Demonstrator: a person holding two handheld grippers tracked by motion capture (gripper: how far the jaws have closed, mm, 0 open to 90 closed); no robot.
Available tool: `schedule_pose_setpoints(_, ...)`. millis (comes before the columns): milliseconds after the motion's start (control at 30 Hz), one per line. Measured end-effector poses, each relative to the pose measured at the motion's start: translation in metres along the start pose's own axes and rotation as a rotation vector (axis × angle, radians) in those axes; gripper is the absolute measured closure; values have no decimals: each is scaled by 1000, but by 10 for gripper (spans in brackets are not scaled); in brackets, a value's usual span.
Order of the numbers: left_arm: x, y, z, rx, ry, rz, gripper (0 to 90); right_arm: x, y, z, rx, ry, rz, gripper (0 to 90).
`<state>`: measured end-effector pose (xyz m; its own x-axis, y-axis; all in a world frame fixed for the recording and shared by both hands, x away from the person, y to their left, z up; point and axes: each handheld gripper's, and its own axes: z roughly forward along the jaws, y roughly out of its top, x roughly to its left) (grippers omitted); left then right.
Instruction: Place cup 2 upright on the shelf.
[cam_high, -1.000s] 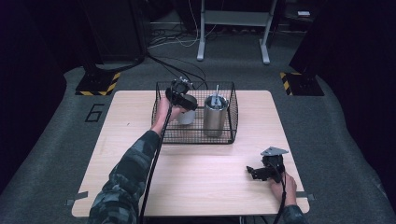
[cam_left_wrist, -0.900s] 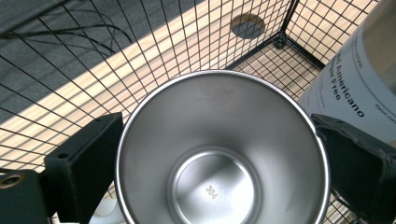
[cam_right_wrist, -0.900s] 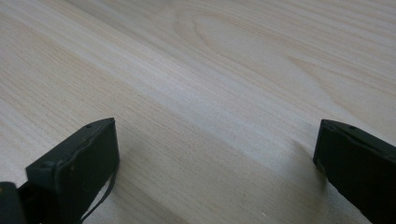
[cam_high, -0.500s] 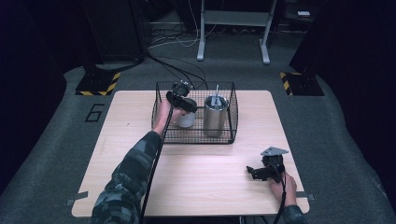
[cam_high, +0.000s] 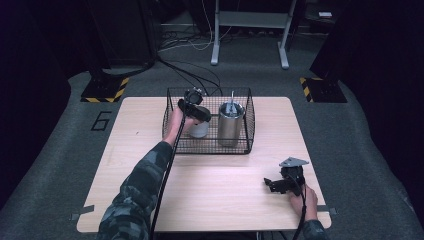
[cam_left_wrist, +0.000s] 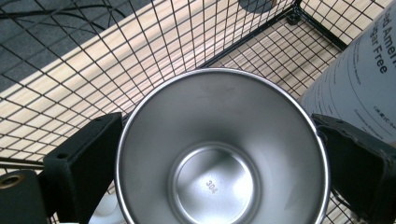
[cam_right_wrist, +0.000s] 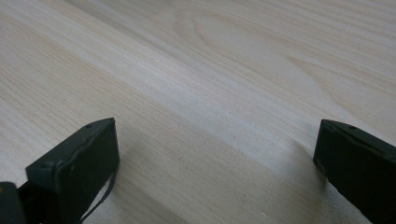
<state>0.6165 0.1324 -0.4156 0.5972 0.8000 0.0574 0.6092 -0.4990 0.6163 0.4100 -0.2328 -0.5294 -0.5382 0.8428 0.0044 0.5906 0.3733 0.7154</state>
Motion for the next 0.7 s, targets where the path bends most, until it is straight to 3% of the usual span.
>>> schedule_pose_setpoints(533, 2, -9, -4, -13, -17, -14, 54, 0, 0, 0, 2, 0, -5, 0)
schedule_pose_setpoints(700, 4, -8, -12, -52, -41, -35, 25, 0, 0, 0, 2, 0, -5, 0)
